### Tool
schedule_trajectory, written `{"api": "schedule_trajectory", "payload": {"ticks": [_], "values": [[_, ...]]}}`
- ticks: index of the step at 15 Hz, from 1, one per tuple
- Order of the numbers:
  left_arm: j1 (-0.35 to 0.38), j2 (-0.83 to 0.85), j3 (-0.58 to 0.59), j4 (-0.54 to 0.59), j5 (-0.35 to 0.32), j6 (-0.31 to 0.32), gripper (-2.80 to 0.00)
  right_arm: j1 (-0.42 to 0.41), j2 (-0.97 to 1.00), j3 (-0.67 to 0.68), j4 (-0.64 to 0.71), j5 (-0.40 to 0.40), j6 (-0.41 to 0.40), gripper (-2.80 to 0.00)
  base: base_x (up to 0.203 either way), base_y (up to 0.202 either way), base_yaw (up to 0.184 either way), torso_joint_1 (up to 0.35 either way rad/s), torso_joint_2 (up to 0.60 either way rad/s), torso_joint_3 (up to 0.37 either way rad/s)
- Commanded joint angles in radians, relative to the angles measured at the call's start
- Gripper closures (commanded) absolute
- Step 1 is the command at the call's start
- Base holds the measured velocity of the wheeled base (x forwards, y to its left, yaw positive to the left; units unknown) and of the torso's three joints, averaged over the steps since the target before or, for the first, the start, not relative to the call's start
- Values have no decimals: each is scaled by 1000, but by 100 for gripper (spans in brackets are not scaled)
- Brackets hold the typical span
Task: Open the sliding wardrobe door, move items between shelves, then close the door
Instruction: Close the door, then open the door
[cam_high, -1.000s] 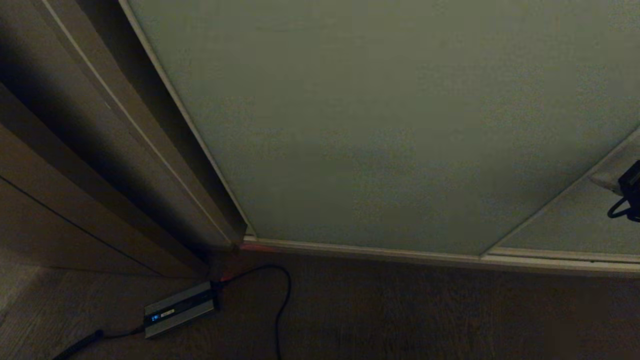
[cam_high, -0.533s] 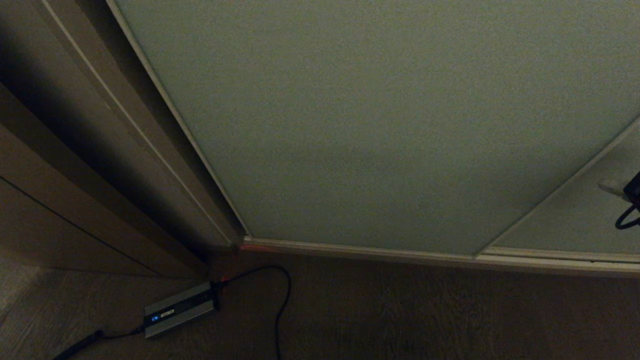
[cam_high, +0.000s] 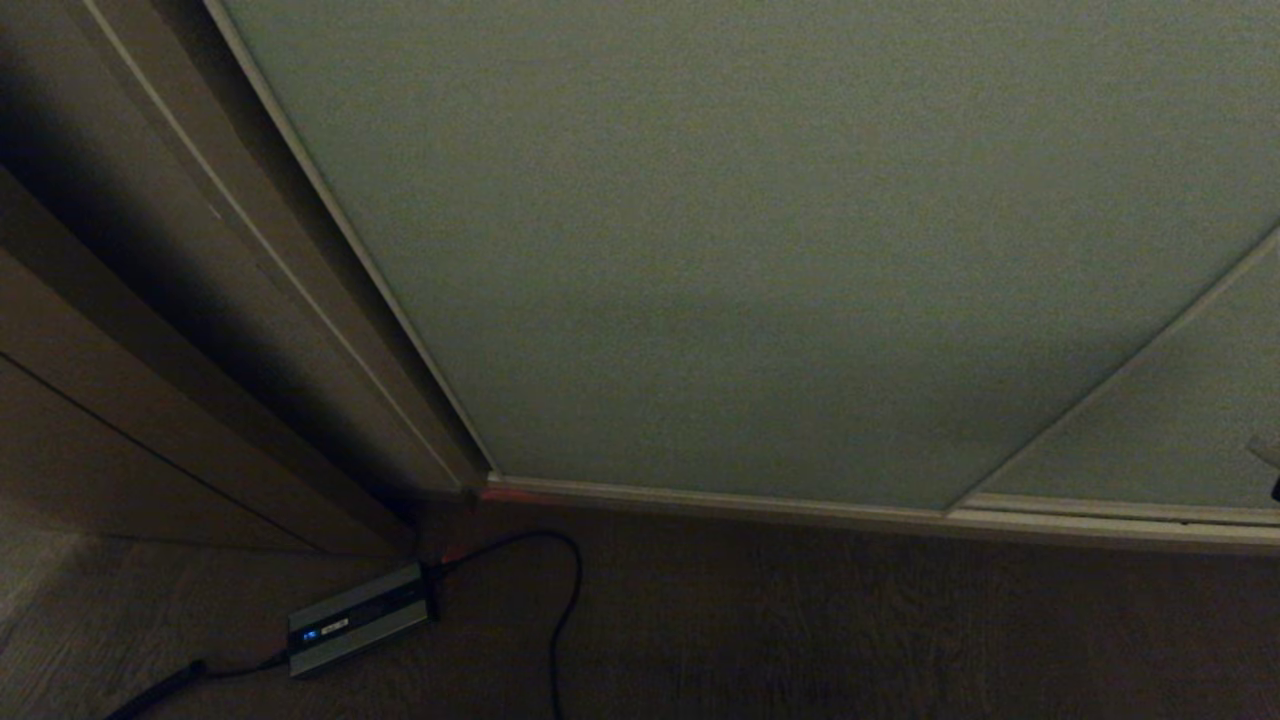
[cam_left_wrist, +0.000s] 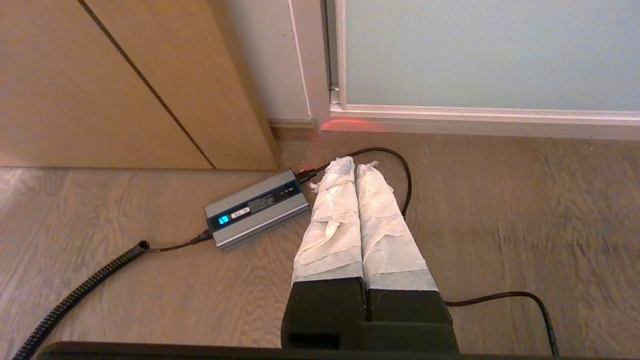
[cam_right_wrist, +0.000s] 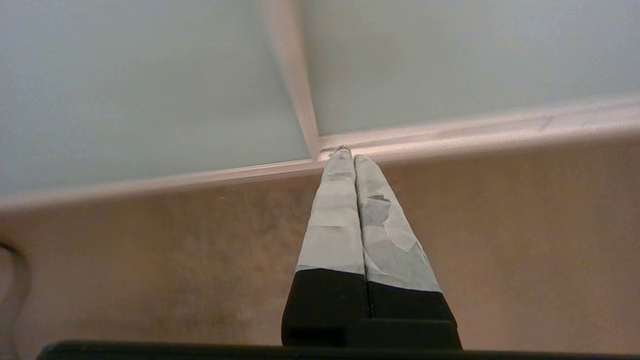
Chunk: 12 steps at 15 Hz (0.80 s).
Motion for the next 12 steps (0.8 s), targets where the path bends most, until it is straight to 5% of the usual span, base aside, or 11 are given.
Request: {"api": "schedule_trajectory", "payload": {"ticks": [1,6,12], "values": [[0,2,0,0,0,0,0,73,-179,158,-84,-2,-29,0,0,0,0,0,0,0],[0,2,0,0,0,0,0,323,-630,378,-19,-98,-39,0,0,0,0,0,0,0],[0,2,0,0,0,0,0,499,-1277,530,477,-255,-30,0,0,0,0,0,0,0]]}}
